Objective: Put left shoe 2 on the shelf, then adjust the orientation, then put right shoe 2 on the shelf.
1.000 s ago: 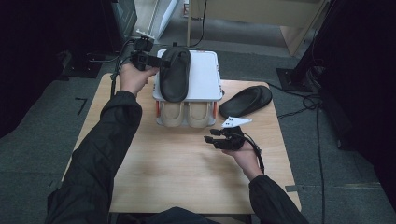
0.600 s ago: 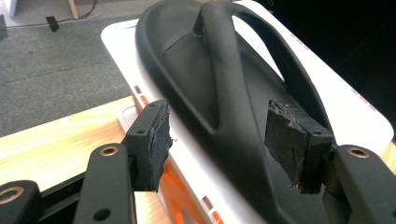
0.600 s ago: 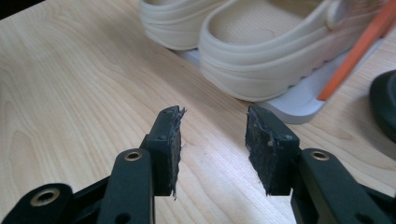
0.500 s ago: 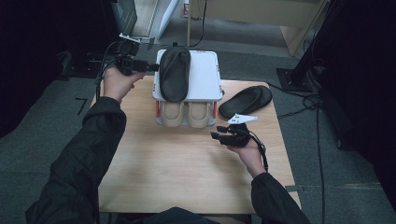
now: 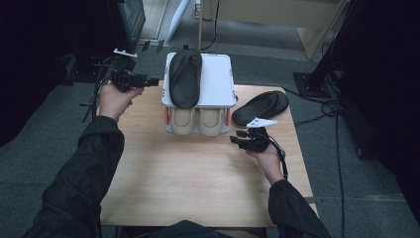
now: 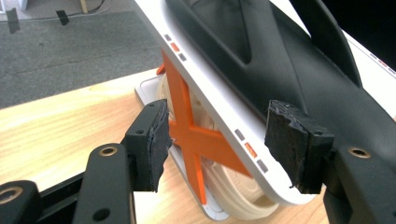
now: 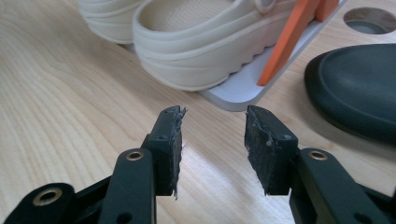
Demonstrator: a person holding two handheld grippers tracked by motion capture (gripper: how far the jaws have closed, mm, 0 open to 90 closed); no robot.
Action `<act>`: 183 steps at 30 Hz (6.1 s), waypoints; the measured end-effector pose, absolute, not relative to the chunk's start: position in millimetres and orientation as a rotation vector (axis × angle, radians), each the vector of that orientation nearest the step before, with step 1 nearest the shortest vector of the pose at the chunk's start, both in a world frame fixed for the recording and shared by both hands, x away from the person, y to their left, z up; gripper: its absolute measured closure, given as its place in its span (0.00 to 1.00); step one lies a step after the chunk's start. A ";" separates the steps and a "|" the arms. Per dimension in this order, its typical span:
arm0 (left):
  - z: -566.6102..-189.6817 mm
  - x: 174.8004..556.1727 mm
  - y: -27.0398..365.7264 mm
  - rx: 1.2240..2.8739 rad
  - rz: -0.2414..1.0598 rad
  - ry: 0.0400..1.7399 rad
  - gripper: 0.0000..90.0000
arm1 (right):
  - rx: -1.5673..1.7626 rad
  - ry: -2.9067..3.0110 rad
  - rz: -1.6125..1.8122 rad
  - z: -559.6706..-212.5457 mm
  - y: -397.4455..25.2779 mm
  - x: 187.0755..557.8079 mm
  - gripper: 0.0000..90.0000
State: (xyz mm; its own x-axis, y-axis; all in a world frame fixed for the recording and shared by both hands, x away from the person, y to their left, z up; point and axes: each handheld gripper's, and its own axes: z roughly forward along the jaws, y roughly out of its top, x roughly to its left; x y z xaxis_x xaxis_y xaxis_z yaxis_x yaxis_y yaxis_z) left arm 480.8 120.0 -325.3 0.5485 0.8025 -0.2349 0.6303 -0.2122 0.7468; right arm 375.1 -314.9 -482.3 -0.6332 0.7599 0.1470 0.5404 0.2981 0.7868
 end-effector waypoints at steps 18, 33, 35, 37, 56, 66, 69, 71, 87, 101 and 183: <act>-368.6 450.9 139.3 1.923 0.231 1.183 0.45 | 1.281 2.182 1.220 -483.4 -343.6 402.4 0.66; -400.5 431.0 142.5 1.902 0.212 1.177 0.46 | 1.349 2.101 1.184 -485.2 -348.1 425.1 0.69; -402.5 428.6 141.9 1.901 0.221 1.171 0.46 | 1.350 2.085 1.188 -484.7 -347.6 428.0 0.69; -404.4 426.7 141.9 1.905 0.220 1.164 0.46 | 1.365 2.086 1.179 -485.2 -346.7 432.1 0.69; -420.3 422.5 145.9 1.888 0.242 1.199 0.46 | 1.401 2.124 1.099 -499.6 -346.0 442.5 0.67; -425.6 425.8 147.3 1.877 0.238 1.205 0.46 | 1.390 2.112 1.127 -502.4 -351.0 435.0 0.67; -426.4 426.8 147.1 1.871 0.241 1.199 0.46 | 1.389 2.113 1.128 -502.5 -352.2 432.1 0.67; -427.2 427.4 147.1 1.873 0.243 1.199 0.46 | 1.387 2.119 1.127 -501.9 -353.5 430.6 0.67; -430.9 441.1 149.2 1.892 0.222 1.216 0.46 | 1.366 2.121 1.112 -500.7 -363.3 410.5 0.67; -432.7 449.4 151.4 1.872 0.211 1.225 0.47 | 1.388 2.189 1.055 -499.7 -371.2 393.5 0.66; -440.2 430.1 156.3 1.886 0.201 1.219 0.47 | 1.776 1.837 0.962 -469.2 -394.5 457.4 0.88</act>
State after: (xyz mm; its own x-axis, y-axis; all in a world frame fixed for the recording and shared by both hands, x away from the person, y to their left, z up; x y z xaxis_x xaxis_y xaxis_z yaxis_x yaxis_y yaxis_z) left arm 430.1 156.3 -440.2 0.5103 0.8070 -0.2972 0.6688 -0.1552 0.7270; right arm 457.4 -394.5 -469.2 -0.1055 0.9798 0.1698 0.6978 -0.0487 0.7147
